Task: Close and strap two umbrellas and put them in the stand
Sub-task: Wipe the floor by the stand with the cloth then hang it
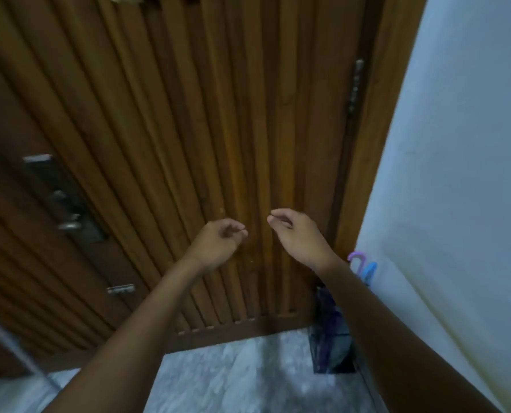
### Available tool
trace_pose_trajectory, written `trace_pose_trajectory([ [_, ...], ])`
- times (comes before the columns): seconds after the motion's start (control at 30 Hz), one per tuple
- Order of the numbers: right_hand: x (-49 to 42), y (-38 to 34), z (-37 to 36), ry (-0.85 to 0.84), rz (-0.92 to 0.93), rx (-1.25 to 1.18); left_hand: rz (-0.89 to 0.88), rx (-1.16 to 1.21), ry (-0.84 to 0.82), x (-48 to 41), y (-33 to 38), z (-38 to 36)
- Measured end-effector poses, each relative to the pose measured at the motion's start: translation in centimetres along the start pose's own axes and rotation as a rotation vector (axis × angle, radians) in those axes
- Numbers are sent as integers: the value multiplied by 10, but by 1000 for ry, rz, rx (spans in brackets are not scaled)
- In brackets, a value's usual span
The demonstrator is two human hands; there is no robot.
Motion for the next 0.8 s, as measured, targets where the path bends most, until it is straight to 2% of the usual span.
trace_pose_trajectory([
  [0.3,1,-188,-153,-180,320,-24,-2,-100,361,92,-48,240],
  [0.5,-3,-313,-275,-225,458,-146,6,-16,584,149,-91,389],
  [0.63,-7,-365,-343,-265,489,-205,-20,35,684,170,-114,461],
  [0.8,-26,-390,-395,-304,471,-184,-69,119,782,169,-140,518],
])
Point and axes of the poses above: each hand's wrist, its own x-axis away from the middle knuckle, its own z-axis out of the back of the hand, y = z × x, the point moved 3 cm from there along -x, towards the middle knuckle, and after that the axes turned 2 degrees about z, right-handed, at the moved point
